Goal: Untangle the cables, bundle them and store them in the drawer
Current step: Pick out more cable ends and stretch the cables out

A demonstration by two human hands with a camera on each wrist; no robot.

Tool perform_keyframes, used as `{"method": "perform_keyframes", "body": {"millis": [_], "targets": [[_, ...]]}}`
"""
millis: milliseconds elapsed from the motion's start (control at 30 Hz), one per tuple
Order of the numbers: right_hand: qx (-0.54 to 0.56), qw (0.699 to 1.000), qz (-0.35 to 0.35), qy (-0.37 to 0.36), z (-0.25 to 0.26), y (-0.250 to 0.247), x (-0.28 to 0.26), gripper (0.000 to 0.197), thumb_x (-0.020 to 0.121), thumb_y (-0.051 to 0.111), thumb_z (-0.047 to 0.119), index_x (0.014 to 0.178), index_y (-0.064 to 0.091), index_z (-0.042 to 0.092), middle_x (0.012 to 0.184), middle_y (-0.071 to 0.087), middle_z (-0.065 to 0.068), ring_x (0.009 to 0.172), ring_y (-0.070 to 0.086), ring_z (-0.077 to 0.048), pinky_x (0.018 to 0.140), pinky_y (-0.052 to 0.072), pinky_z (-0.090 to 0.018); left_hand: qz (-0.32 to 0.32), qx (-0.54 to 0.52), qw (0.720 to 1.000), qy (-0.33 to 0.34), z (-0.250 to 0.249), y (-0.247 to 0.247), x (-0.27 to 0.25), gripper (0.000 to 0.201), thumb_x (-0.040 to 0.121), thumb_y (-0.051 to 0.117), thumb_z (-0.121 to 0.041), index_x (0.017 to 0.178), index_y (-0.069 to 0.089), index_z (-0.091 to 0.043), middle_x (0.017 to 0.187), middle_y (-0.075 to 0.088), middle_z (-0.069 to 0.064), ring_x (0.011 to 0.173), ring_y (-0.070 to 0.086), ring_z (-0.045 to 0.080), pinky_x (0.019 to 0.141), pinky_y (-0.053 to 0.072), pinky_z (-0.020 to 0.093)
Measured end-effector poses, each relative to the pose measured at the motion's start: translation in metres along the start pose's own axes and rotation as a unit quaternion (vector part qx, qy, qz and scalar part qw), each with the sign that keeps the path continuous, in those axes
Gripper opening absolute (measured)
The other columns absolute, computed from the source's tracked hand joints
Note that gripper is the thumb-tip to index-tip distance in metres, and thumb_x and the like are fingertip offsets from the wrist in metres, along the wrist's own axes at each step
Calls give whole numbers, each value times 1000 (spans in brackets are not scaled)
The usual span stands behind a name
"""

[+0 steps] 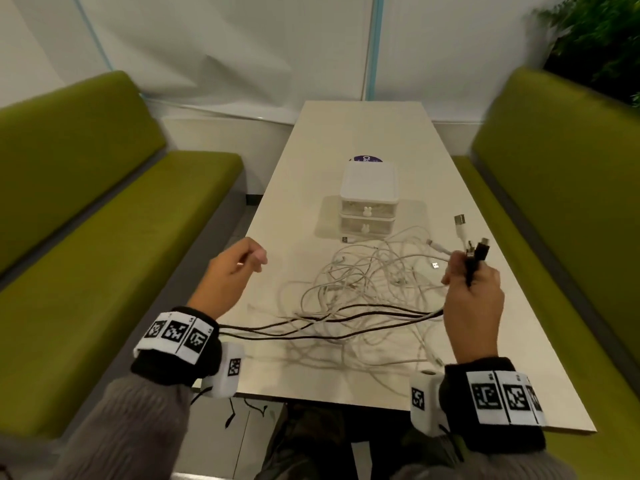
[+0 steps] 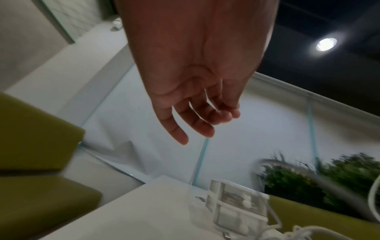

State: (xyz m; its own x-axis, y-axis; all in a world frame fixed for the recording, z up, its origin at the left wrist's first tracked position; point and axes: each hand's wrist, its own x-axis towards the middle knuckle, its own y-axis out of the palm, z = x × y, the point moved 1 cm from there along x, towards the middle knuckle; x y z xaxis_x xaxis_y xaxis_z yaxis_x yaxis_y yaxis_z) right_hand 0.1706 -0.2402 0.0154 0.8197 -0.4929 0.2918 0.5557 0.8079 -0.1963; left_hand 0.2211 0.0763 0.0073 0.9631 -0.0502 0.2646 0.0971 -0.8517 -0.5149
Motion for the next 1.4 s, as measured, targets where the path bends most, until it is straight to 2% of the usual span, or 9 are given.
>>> {"method": "perform_keyframes", "body": {"millis": [100, 233, 333, 433, 533, 767, 1000, 1233, 1400], "targets": [[80, 996, 23, 8, 7, 14, -9, 23, 98, 48, 11, 80, 55, 22, 69, 55, 1, 62, 53, 1, 65, 40, -17, 48, -47, 997, 37, -34, 20, -7, 30, 83, 50, -55, 102, 58, -32, 99, 65, -15, 100, 60, 5, 88, 45, 27], [55, 995, 74, -36, 6, 38, -27, 27, 92, 47, -9, 99, 62, 12, 72, 57, 14, 63, 56, 12, 64, 41, -6, 180, 2, 979, 91, -73, 72, -16, 50, 91, 48, -47, 135, 42, -25, 135, 50, -11, 124, 44, -2, 103, 33, 16], [38, 994, 78, -60, 2, 40, -27, 30, 90, 45, -14, 109, 62, 0, 84, 59, 21, 77, 57, 21, 72, 41, -1, 220, -23, 971, 87, -80, 92, -19, 22, 97, 46, -32, 106, 62, -19, 102, 67, -7, 98, 59, 2, 91, 42, 22], [10, 996, 55, -75, -4, 29, -21, 32, 90, 44, -15, 116, 60, -4, 85, 60, 16, 75, 54, 25, 69, 39, 1, 207, -38, 974, 83, -73, 84, -17, 25, 99, 43, -28, 83, 59, -19, 70, 59, 0, 69, 54, 8, 73, 42, 24], [14, 997, 25, -70, -10, 18, -14, 30, 92, 44, -12, 117, 59, -6, 91, 61, 1, 75, 54, 23, 70, 39, 0, 198, 10, 977, 76, -54, 62, -12, 24, 98, 45, -27, 78, 58, -23, 73, 59, 0, 66, 49, 5, 68, 41, 20], [0, 996, 55, -72, -5, 31, -17, 32, 91, 47, -9, 120, 58, -2, 89, 63, 1, 71, 59, 4, 66, 40, -5, 151, 47, 985, 73, -41, 50, -14, 22, 97, 46, -30, 79, 56, -25, 71, 56, -6, 64, 46, 5, 63, 36, 15], [-1, 967, 163, -197, 13, 54, -34, 35, 82, 53, -3, 99, 60, 26, 83, 59, 23, 82, 57, 14, 71, 40, -2, 135, 21, 981, 138, -67, 87, -20, 21, 91, 52, -24, 95, 68, -10, 81, 53, -14, 79, 49, 0, 72, 38, 10], [91, 953, 250, -145, 22, 51, -37, 20, 79, 62, 26, 88, 65, 43, 86, 62, 5, 82, 61, -8, 69, 47, -16, 118, -96, 988, 30, -71, 79, -13, 21, 93, 49, -15, 88, 63, -30, 91, 68, -4, 91, 61, 19, 85, 47, 32], [86, 955, 267, -96, 12, 50, -33, 31, 87, 61, -9, 105, 67, 14, 89, 67, 0, 78, 69, -8, 67, 55, -19, 152, -37, 986, 61, -66, 77, -17, 11, 93, 52, -25, 95, 61, -30, 90, 66, 3, 79, 55, 18, 74, 43, 26]]}}
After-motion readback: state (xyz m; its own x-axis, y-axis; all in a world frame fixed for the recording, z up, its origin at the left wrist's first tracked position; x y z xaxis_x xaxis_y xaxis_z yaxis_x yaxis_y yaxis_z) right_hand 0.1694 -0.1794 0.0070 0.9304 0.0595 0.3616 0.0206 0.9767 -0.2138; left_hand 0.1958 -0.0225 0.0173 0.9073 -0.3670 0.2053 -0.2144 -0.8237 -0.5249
